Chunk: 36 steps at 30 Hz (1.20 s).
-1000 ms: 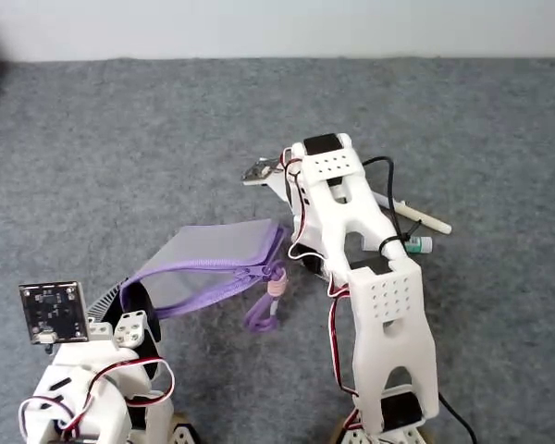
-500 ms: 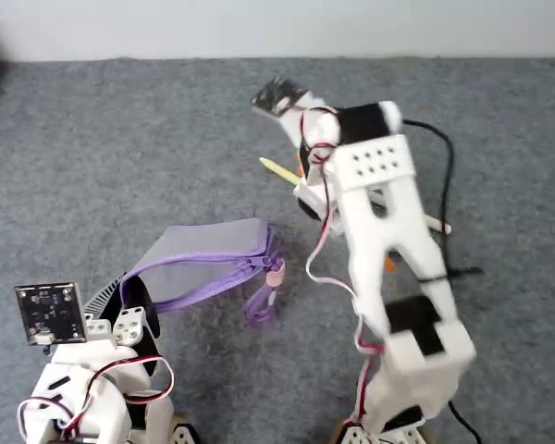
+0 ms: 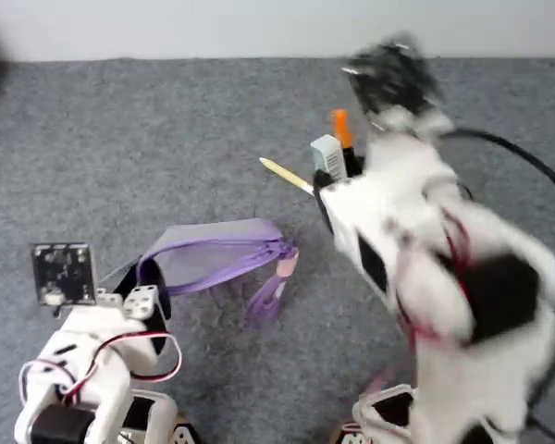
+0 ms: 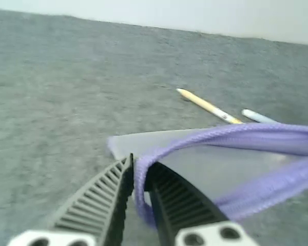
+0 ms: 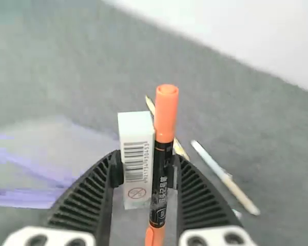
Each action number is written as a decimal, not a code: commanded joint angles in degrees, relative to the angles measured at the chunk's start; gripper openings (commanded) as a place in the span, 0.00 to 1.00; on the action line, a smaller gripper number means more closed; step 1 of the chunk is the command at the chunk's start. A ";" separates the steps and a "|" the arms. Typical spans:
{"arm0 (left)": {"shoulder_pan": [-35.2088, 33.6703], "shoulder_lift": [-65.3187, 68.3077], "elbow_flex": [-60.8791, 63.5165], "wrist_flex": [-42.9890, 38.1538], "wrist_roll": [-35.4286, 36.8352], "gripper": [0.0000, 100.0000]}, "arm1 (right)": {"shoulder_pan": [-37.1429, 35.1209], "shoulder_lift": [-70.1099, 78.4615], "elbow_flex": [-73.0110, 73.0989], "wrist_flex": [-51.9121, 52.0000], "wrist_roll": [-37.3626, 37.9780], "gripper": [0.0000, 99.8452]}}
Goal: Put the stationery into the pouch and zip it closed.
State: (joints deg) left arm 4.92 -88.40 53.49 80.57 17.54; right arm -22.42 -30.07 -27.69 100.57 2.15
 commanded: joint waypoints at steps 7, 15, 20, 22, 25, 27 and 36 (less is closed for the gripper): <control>3.87 4.40 -2.33 -1.76 5.01 0.01 | -11.12 -9.45 -0.18 2.15 -16.35 0.01; 3.96 4.48 1.19 -1.76 4.92 0.01 | -12.00 -11.30 5.98 -10.68 -17.58 0.01; 3.96 4.48 1.01 -1.76 4.92 0.01 | -14.02 -17.80 12.92 -13.41 -14.51 0.01; 3.96 4.48 1.27 -1.76 4.92 0.01 | -13.93 -21.58 17.23 -14.55 -14.42 0.01; 3.96 4.48 1.27 -1.76 4.92 0.01 | -13.85 -27.82 25.05 -19.21 -12.13 0.01; 3.96 4.48 1.27 -1.76 4.92 0.01 | -14.11 -31.69 31.03 -25.63 -9.14 0.01; 3.96 4.66 1.36 -1.76 4.92 0.01 | -28.53 -37.14 50.11 -53.93 2.37 0.01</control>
State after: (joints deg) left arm 8.44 -86.11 54.20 79.52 21.67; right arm -45.27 -66.20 20.31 53.27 2.68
